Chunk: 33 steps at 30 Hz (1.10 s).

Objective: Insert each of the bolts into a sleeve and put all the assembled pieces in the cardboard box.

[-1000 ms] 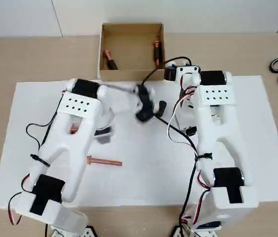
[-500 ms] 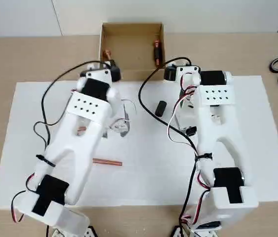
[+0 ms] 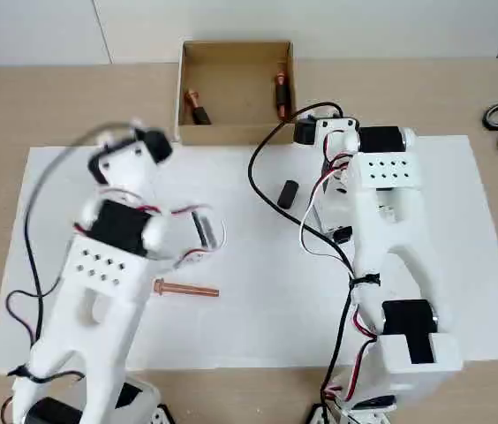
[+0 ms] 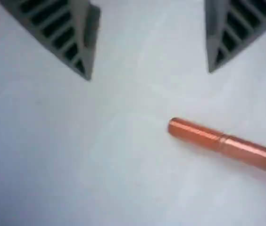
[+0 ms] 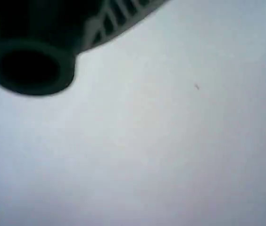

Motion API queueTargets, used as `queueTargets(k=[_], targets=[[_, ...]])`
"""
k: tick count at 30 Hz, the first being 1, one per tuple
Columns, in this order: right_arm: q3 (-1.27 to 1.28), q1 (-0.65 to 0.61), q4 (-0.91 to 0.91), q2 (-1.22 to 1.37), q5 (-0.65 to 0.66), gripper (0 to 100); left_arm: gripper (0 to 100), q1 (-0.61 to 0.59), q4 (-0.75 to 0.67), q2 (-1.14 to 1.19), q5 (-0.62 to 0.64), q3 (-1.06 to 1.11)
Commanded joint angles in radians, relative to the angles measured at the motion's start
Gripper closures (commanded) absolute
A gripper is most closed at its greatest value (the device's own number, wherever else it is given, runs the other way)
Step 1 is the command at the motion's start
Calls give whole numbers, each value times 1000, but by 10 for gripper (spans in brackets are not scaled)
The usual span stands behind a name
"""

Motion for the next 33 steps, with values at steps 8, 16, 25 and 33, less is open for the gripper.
queueTargets(k=[8, 16, 25, 33], targets=[[-6, -7, -8, -62, -9, 995, 848, -94, -183, 21, 58, 255], [-6, -7, -5, -61, -9, 995, 848, -104, -397, 107, 91, 398], [-6, -7, -7, -59, -9, 995, 848, -101, -365, 149, 124, 418], [-6, -7, -8, -58, -9, 995, 848, -103, -354, 157, 138, 427]])
